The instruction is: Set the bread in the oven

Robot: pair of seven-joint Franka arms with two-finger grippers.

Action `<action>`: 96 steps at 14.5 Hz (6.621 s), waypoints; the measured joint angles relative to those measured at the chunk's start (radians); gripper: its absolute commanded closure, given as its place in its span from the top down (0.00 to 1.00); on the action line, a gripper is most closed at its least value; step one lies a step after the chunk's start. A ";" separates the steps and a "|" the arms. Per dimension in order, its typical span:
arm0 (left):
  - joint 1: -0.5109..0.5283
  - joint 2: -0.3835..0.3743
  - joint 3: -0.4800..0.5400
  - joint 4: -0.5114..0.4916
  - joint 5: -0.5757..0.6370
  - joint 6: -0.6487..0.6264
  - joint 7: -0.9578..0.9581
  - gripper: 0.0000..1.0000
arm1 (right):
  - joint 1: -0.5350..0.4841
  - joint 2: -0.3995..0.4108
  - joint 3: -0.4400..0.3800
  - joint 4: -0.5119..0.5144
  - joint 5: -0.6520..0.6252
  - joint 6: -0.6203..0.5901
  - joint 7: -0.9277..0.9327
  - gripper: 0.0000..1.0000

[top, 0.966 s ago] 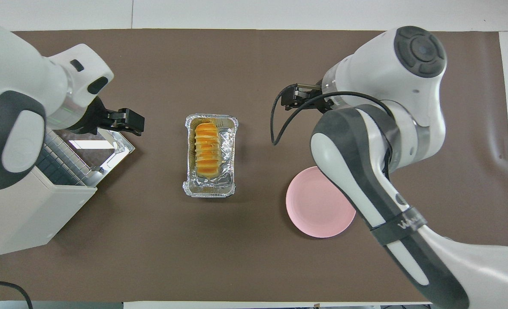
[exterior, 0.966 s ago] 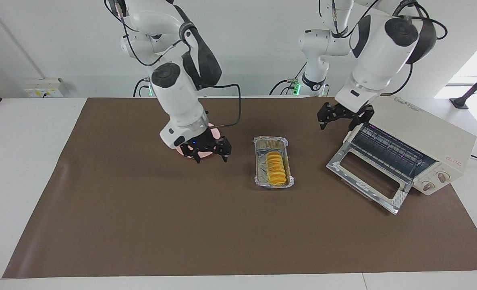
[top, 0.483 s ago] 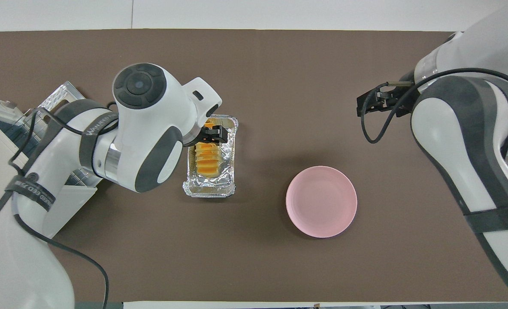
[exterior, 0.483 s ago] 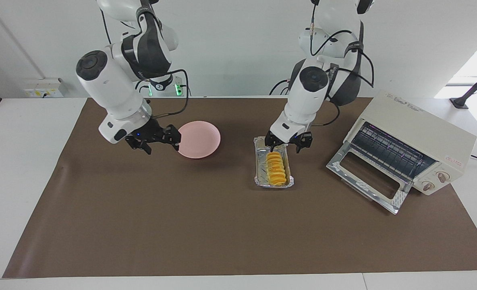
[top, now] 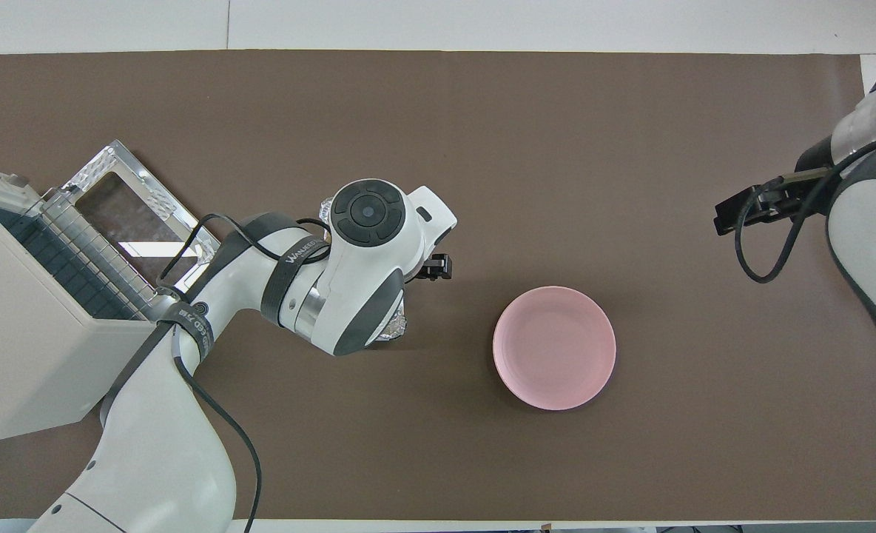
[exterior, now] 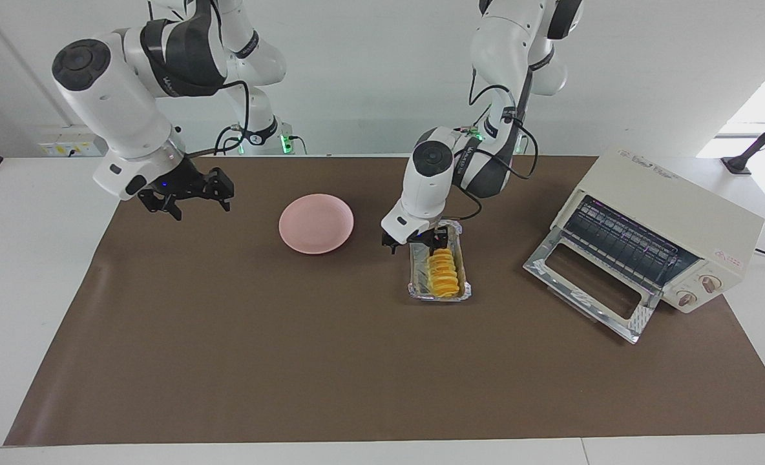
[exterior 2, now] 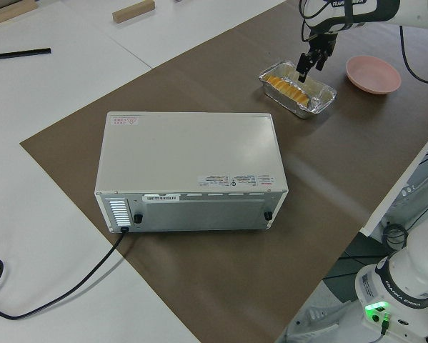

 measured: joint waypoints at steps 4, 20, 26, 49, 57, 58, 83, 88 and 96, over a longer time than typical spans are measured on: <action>0.000 0.014 0.006 0.000 0.000 0.013 -0.027 0.55 | -0.028 -0.059 0.001 -0.044 -0.049 -0.012 -0.017 1.00; 0.006 0.071 0.131 0.273 0.001 -0.274 -0.098 0.00 | -0.104 -0.142 0.053 -0.064 -0.057 -0.058 -0.017 1.00; 0.018 0.094 0.379 0.423 0.000 -0.468 -0.098 0.00 | -0.104 -0.142 0.053 -0.066 -0.057 -0.059 -0.017 1.00; 0.152 0.073 0.610 0.252 0.013 -0.500 -0.183 0.00 | -0.104 -0.143 0.054 -0.066 -0.057 -0.059 -0.017 1.00; 0.147 0.039 0.609 0.187 0.039 -0.497 -0.181 0.00 | -0.104 -0.143 0.054 -0.066 -0.057 -0.059 -0.017 1.00; 0.147 0.038 0.609 0.185 0.040 -0.496 -0.176 0.28 | -0.104 -0.143 0.054 -0.066 -0.057 -0.059 -0.017 1.00; 0.094 -0.292 0.560 0.235 0.043 -0.655 0.453 1.00 | -0.104 -0.143 0.054 -0.066 -0.057 -0.059 -0.017 1.00; 0.276 -0.335 0.336 0.229 0.043 -0.677 0.454 1.00 | -0.104 -0.143 0.054 -0.066 -0.057 -0.059 -0.017 1.00; 0.537 -0.350 0.080 0.227 0.043 -0.674 0.458 1.00 | -0.104 -0.143 0.054 -0.066 -0.057 -0.059 -0.017 1.00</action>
